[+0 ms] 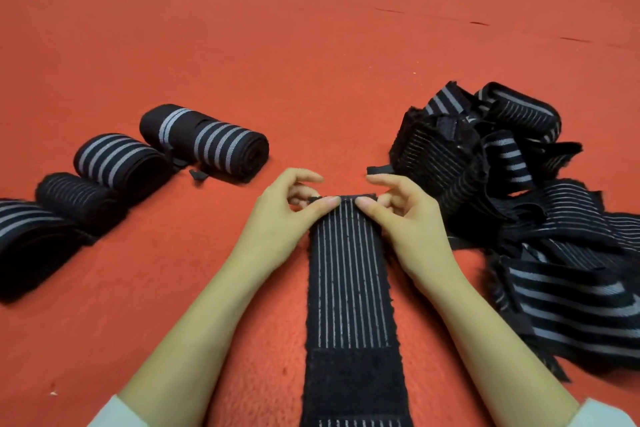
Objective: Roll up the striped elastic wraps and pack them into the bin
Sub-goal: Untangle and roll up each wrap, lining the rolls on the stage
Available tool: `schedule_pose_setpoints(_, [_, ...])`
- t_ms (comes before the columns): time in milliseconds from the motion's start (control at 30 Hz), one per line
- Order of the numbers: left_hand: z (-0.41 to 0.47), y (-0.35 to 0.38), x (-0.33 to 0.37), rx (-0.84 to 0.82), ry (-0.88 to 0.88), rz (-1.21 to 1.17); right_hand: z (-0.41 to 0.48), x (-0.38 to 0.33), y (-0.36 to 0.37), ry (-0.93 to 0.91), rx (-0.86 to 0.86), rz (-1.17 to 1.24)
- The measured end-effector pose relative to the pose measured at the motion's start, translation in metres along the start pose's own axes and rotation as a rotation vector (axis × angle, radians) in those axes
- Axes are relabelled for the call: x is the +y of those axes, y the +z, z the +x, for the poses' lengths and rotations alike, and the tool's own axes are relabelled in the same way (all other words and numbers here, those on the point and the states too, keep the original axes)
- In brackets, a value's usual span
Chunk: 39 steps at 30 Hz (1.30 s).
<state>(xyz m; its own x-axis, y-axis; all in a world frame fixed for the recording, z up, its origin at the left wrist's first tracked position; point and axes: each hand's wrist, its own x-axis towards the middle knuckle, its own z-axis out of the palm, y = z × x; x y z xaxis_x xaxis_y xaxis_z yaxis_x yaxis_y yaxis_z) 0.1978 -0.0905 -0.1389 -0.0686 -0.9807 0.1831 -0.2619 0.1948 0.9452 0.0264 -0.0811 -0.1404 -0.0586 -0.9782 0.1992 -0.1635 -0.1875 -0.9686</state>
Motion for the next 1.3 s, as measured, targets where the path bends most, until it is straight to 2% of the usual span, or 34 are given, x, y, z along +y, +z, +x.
schedule_pose_setpoints(100, [-0.002, 0.001, 0.004, -0.108, 0.033, 0.068, -0.001, -0.001, 0.001, 0.016, -0.038, 0.012])
schedule_pose_setpoints(233, [-0.003, 0.000, 0.004, -0.015, 0.054, 0.109, -0.007, -0.007, 0.002, 0.057, -0.191, 0.063])
schedule_pose_setpoints(300, [-0.004, 0.000, 0.006, 0.005, 0.060, 0.109, -0.007, -0.007, 0.003, 0.048, -0.216, 0.063])
schedule_pose_setpoints(467, [-0.006, 0.003, 0.011, -0.002, 0.017, 0.029, -0.007, -0.006, 0.007, 0.064, -0.177, 0.107])
schedule_pose_setpoints(633, [-0.004, 0.001, 0.012, -0.062, -0.098, -0.195, -0.003, -0.005, 0.000, 0.144, -0.075, 0.228])
schedule_pose_setpoints(833, [-0.004, 0.001, 0.015, -0.020, -0.014, -0.191, -0.002, -0.007, 0.000, 0.122, -0.102, 0.277])
schedule_pose_setpoints(967, [-0.008, 0.003, 0.019, -0.087, -0.053, -0.296, -0.003, -0.007, -0.001, 0.108, -0.126, 0.235])
schedule_pose_setpoints(1133, [-0.005, 0.001, 0.014, -0.074, -0.079, -0.269, -0.003, -0.011, 0.001, 0.232, -0.165, 0.311])
schedule_pose_setpoints(1300, [-0.006, 0.001, 0.015, -0.124, -0.071, -0.261, -0.003, -0.007, 0.002, 0.164, -0.115, 0.256])
